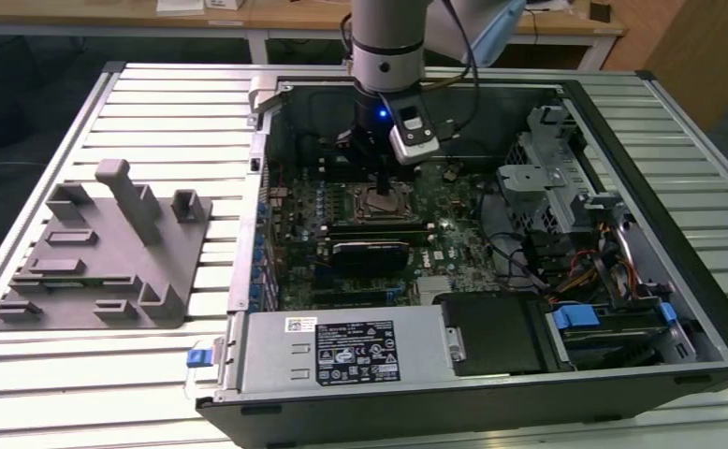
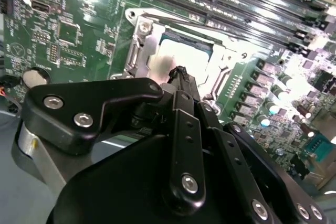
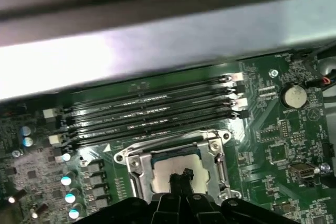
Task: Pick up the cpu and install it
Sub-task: 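Install the first cpu locking lever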
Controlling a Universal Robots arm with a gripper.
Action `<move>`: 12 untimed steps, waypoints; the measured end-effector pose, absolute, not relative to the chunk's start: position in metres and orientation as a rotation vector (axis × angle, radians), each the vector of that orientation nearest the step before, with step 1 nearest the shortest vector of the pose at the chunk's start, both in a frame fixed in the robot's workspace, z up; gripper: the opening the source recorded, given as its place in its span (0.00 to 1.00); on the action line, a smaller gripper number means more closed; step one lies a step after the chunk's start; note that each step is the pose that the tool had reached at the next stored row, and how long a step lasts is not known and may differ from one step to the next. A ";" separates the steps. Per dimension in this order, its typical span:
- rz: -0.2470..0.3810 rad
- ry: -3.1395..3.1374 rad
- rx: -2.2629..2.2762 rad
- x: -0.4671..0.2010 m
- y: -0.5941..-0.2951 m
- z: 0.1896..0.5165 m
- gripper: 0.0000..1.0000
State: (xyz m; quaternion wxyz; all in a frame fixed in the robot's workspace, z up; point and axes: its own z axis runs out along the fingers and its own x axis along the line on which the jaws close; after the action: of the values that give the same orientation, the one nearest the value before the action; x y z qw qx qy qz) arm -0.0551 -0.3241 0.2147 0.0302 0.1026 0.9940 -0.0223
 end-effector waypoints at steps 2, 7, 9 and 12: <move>-0.069 3.065 0.316 -0.051 -0.326 0.215 0.11; -0.069 3.065 0.317 -0.050 -0.333 0.215 0.11; -0.066 3.066 0.317 -0.050 -0.336 0.215 0.11; -0.033 3.068 0.318 -0.050 -0.339 0.215 0.11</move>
State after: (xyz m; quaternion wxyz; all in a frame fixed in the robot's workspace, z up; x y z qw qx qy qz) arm -0.0504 -0.3388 0.2146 0.0283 0.1029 0.9942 -0.0106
